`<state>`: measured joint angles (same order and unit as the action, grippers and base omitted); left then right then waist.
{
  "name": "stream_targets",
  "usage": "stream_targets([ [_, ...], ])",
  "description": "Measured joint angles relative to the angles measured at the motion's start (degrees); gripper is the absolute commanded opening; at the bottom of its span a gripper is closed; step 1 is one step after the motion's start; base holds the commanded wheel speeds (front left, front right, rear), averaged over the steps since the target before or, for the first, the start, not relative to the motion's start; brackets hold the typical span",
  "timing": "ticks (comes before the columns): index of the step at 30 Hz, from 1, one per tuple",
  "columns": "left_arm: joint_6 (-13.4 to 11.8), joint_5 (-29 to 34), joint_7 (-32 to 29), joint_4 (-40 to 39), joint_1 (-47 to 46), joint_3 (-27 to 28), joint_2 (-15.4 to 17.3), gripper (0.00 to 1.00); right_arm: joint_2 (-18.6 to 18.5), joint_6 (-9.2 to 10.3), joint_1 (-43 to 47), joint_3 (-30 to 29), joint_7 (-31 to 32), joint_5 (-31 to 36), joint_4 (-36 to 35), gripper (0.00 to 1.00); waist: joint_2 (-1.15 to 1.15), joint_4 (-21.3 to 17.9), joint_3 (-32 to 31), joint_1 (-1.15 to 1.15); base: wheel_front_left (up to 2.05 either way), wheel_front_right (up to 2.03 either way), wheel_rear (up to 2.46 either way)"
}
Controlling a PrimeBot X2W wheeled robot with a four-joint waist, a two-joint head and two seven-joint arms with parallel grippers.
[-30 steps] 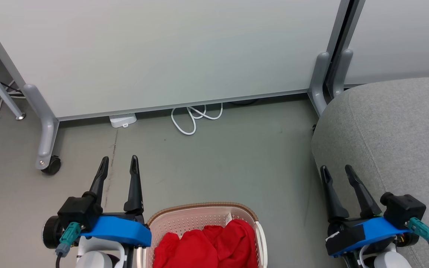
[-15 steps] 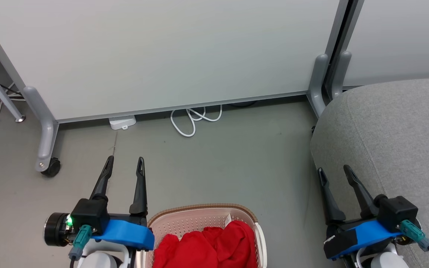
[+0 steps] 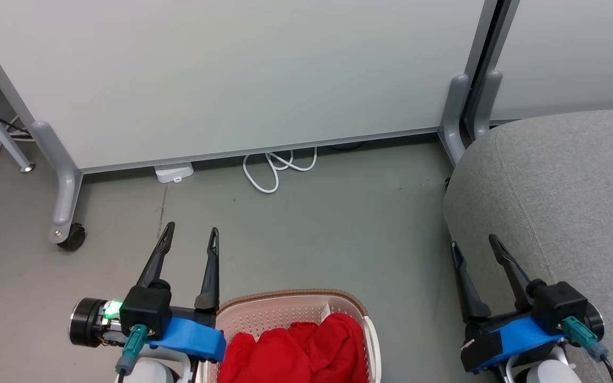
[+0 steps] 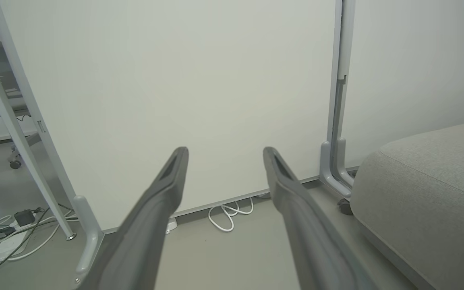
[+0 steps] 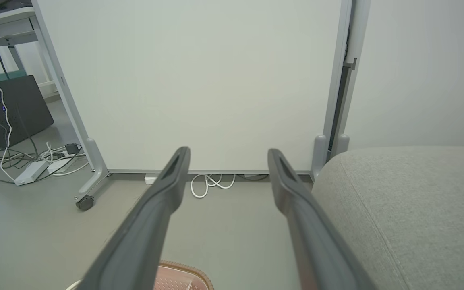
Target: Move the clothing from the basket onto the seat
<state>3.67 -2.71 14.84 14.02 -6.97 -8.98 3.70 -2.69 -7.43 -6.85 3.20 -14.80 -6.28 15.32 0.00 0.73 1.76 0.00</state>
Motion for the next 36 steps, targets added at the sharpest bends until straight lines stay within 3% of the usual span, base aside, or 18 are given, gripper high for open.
stream_targets([
  [25,1.2,0.4,0.2,2.1,-0.6,0.3,-0.4,1.0,0.0,-0.04,-0.1,-0.2,-0.2,-0.2,0.6,1.0,0.0,0.0,0.2,0.0,0.0,0.0,0.0],
  [36,2.9,1.4,0.2,8.1,-7.4,-4.2,0.3,1.0,0.0,-0.04,-2.7,-0.4,-0.2,0.3,-0.4,1.0,0.0,-0.5,4.5,0.0,0.0,0.0,0.0],
])
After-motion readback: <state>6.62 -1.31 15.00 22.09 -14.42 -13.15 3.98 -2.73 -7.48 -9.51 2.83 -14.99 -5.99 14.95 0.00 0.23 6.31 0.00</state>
